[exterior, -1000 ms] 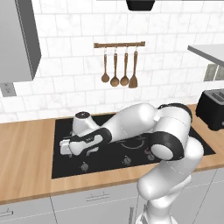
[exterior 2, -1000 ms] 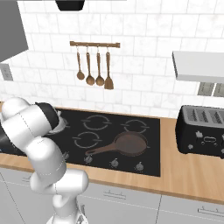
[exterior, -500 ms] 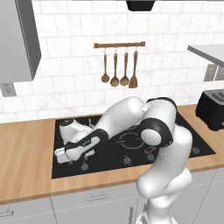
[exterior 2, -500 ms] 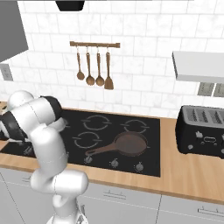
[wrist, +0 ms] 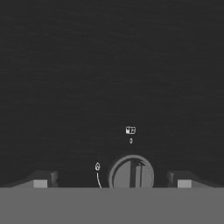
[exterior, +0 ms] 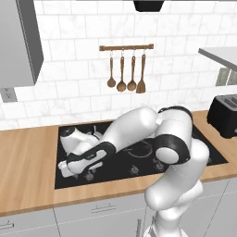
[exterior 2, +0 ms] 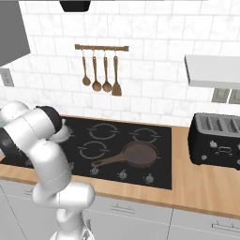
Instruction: Pick the kettle from the counter and place it on a stove burner. Then turn the burner on.
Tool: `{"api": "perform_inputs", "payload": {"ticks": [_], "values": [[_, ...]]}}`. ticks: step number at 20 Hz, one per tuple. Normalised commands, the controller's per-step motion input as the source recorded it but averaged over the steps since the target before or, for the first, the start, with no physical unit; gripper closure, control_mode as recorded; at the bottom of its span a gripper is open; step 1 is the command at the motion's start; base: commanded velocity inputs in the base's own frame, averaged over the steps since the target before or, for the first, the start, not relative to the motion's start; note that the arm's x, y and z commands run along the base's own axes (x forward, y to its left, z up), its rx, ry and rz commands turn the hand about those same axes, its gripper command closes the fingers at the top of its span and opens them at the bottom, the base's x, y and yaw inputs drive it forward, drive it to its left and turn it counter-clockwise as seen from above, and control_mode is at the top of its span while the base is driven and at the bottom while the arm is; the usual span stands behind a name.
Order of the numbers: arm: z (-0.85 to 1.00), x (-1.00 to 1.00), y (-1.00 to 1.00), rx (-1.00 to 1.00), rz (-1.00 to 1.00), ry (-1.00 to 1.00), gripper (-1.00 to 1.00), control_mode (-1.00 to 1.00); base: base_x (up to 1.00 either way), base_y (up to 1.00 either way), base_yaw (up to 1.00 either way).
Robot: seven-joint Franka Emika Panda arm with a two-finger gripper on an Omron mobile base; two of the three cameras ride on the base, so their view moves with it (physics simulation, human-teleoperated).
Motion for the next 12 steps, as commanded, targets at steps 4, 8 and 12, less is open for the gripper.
{"api": "perform_inputs", "payload": {"ticks": [4,8,12], "values": [[-0.04,0.00,-0.24,0.00,0.00,-0.07,-1.00,-1.00,0.00,0.00,0.00],[-0.04,0.00,0.00,0.00,0.00,0.00,-1.00,-1.00,0.00,0.00,0.00],[-0.18,-0.07,-0.05,0.00,0.00,0.00,1.00,-1.00,0.00,0.00,0.00]]}}
